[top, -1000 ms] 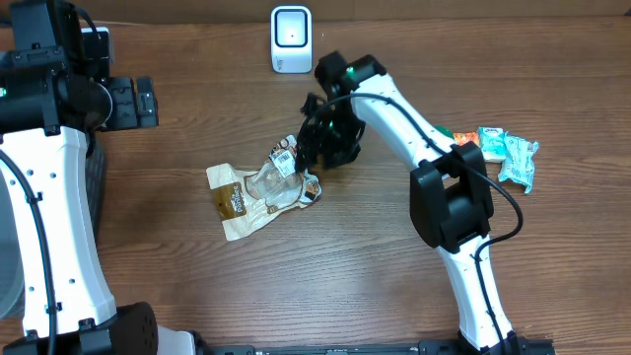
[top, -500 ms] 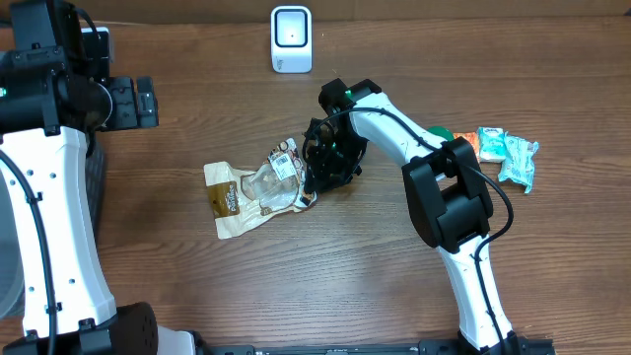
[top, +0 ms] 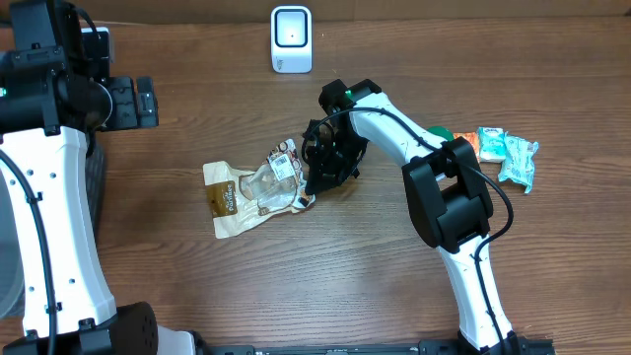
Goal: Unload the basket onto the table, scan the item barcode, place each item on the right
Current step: 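Move the right gripper over the crumpled snack bag, then lower the right gripper and close it on the snack bag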
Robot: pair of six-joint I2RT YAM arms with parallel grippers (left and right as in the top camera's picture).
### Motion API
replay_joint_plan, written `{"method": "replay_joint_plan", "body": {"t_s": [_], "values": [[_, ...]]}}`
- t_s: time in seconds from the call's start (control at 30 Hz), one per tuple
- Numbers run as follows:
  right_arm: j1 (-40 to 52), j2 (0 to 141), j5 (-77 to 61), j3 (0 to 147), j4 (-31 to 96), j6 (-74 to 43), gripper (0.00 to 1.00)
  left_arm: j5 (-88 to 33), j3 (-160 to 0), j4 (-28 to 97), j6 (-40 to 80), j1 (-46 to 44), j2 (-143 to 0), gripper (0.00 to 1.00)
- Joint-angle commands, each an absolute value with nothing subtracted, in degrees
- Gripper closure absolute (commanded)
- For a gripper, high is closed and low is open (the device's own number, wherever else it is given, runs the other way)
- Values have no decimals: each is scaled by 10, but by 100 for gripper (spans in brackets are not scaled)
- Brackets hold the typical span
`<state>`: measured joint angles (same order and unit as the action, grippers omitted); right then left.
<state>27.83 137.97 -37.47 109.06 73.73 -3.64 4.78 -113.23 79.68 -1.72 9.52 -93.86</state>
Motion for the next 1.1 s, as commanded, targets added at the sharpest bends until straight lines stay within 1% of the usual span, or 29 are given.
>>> {"method": "replay_joint_plan", "body": {"t_s": [0.0, 0.23, 0.33, 0.5, 0.53, 0.57, 0.63, 0.67, 0.7, 0.77, 0.83, 0.93, 1.03, 1.07], "values": [[268, 1379, -379, 1090, 739, -34, 96, 49, -1136, 795, -26, 100, -935, 1], [225, 1379, -329, 1178, 773, 20, 96, 49, -1136, 795, -26, 100, -935, 0], [220, 1379, -312, 1206, 750, 49, 96, 49, -1136, 795, -26, 100, -935, 0], [230, 1379, -311, 1209, 714, 50, 96, 49, -1136, 795, -26, 100, -935, 0], [234, 1379, -309, 1209, 714, 50, 93, 49, -1136, 795, -26, 100, -935, 0], [238, 1379, -308, 1209, 714, 53, 84, 49, -1136, 795, -26, 100, -935, 1], [248, 1379, -306, 1209, 714, 64, 62, 49, -1136, 795, -26, 100, -935, 1], [252, 1379, -301, 1209, 713, 65, 56, 49, -1136, 795, -26, 100, -935, 1], [257, 1380, -292, 1209, 713, 65, 46, 49, -1136, 795, -26, 100, -935, 1], [263, 1380, -281, 1208, 712, 68, 32, 49, -1136, 795, -26, 100, -935, 0], [267, 1383, -281, 1208, 719, 84, 22, 49, -1136, 795, -26, 100, -935, 1], [274, 1386, -281, 1208, 732, 102, 17, 49, -1136, 795, -26, 100, -935, 0], [280, 1386, -276, 1208, 736, 110, 17, 49, -1136, 795, -26, 100, -935, 1], [282, 1386, -274, 1208, 738, 113, 20, 49, -1136, 795, -26, 100, -935, 0]]}}
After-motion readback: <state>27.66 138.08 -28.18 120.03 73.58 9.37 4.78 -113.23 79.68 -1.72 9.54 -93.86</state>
